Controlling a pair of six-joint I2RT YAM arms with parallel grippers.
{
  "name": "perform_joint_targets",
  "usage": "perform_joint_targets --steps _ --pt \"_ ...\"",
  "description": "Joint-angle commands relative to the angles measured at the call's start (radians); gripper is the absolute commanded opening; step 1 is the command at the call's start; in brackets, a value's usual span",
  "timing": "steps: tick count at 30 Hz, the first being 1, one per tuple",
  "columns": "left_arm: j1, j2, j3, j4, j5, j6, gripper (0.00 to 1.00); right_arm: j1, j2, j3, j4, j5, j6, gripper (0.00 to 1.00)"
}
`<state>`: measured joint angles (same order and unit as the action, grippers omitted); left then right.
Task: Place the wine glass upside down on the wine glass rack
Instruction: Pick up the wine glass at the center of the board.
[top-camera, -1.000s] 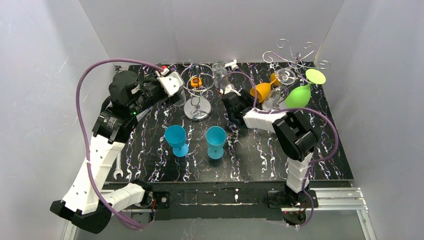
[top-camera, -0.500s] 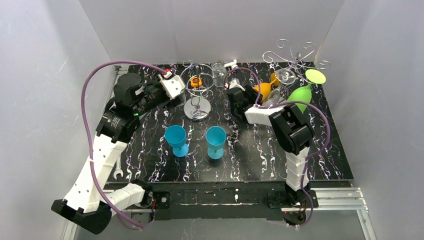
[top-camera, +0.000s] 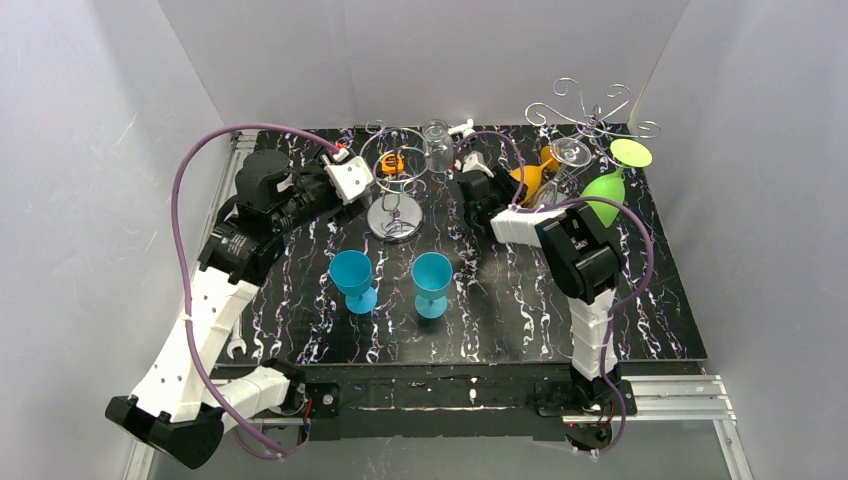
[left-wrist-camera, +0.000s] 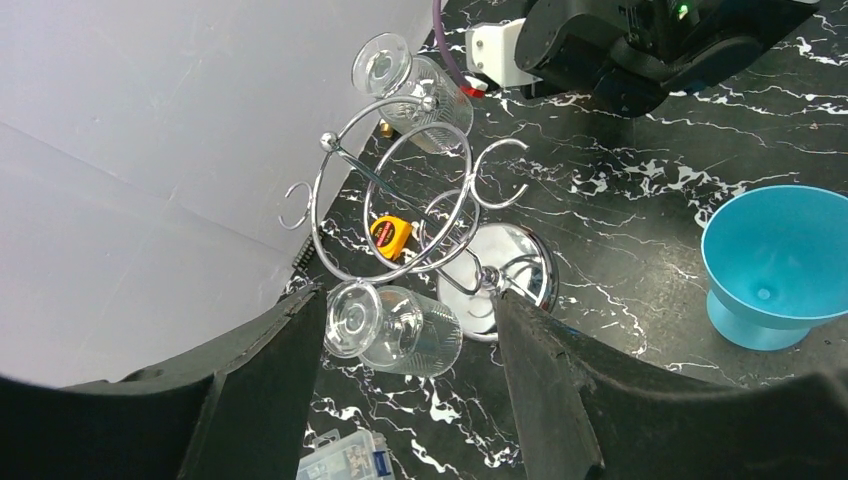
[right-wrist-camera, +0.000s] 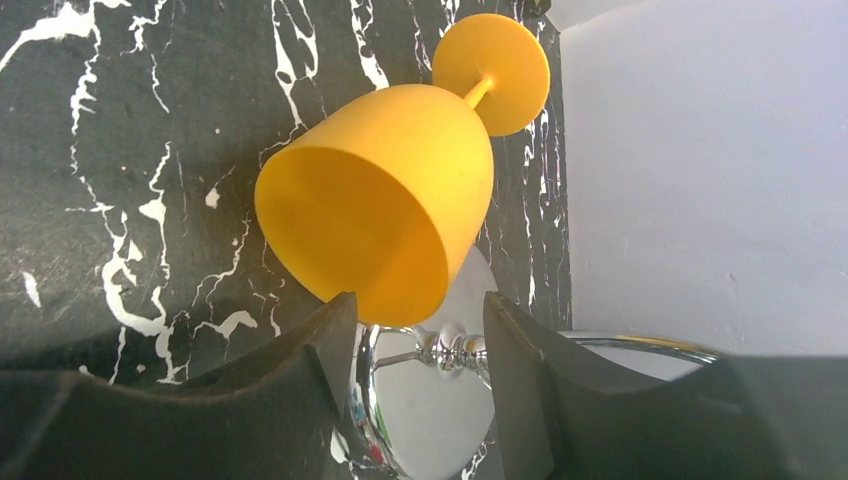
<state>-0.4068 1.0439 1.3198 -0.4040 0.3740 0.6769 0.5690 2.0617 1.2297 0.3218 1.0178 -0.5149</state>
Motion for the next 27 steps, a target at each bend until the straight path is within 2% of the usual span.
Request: perform_joint_targets --steps 1,10,17,23,27 --pt "0.008 -0.007 -0.008 0.007 0.026 -0.003 0.62 -0.021 -0.037 0.006 0.088 0.020 0.000 0.57" --pt "0.011 -0.002 -0.005 -0.004 0.026 0.001 0.62 -0.041 0.011 0.059 0.064 0.005 0.013 0.56" --pt "0.012 0.002 -0.013 -0.002 0.031 -0.004 0.62 -0.052 0.029 0.083 0.076 0.006 0.011 0.49" --pt "0.013 0.000 -0.014 -0.001 0.026 0.000 0.62 -0.052 0.070 0.116 0.073 0.018 0.018 0.36" --pt "0.018 -0.003 -0.016 -0.003 0.025 0.001 0.62 -0.047 0.068 0.113 0.095 0.043 0.024 0.21"
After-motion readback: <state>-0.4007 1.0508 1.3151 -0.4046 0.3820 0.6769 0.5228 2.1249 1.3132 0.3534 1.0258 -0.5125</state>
